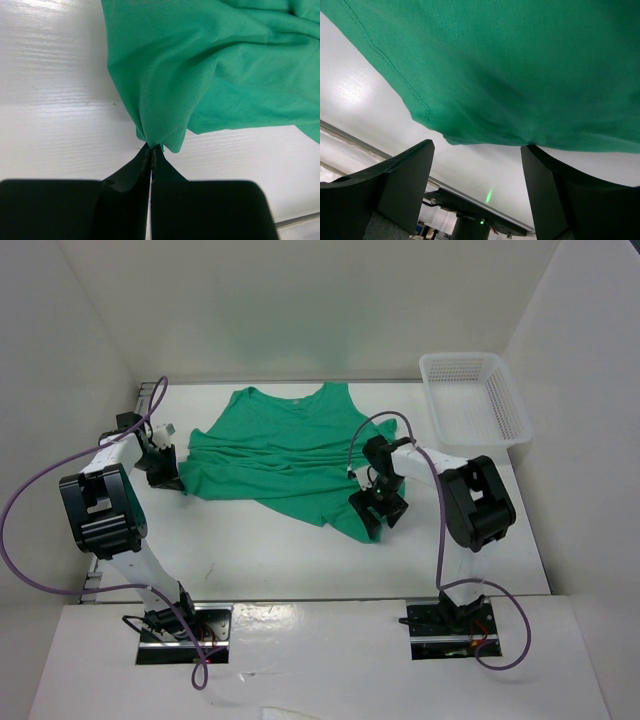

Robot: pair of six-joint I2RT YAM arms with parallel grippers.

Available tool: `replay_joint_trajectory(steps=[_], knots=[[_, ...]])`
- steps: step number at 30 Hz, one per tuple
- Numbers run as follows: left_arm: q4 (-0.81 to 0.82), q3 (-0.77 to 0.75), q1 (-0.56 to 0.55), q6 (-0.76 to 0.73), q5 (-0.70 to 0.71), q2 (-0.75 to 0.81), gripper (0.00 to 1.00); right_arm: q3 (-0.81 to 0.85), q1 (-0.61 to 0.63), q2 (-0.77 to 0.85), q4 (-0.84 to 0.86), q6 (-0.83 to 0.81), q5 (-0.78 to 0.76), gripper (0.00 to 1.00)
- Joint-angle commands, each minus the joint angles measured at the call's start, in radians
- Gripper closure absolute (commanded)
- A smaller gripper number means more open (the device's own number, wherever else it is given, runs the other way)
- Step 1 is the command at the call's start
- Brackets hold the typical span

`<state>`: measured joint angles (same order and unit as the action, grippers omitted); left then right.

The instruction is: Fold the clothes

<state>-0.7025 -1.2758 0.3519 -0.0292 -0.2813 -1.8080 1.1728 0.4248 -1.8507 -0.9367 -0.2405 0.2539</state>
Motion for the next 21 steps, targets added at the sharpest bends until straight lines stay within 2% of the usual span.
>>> replay_joint_trajectory(steps=[1, 7, 9, 14, 17, 21], knots=[[-0.002, 0.006, 0.004, -0.02, -0.006, 0.039, 1.0, 0.019, -0.004, -0.047, -0.002, -0.013, 0.027, 0.22], [-0.002, 0.006, 0.004, -0.02, -0.006, 0.03, 1.0, 0.037, 0.026, -0.067, 0.038, 0.05, -0.062, 0.3], [-0.002, 0.006, 0.004, -0.02, -0.006, 0.03, 1.0, 0.037, 0.051, -0.079, 0.05, 0.069, -0.111, 0.3], [-0.002, 0.006, 0.004, -0.02, -0.006, 0.03, 1.0, 0.048, 0.121, -0.079, 0.05, 0.081, -0.111, 0.3], [-0.002, 0.006, 0.004, -0.02, -0.006, 0.03, 1.0, 0.048, 0.121, -0.111, 0.05, 0.081, -0.122, 0.3], [-0.002, 0.006, 0.004, -0.02, -0.006, 0.03, 1.0, 0.048, 0.132, -0.136, 0.061, 0.09, -0.148, 0.42]])
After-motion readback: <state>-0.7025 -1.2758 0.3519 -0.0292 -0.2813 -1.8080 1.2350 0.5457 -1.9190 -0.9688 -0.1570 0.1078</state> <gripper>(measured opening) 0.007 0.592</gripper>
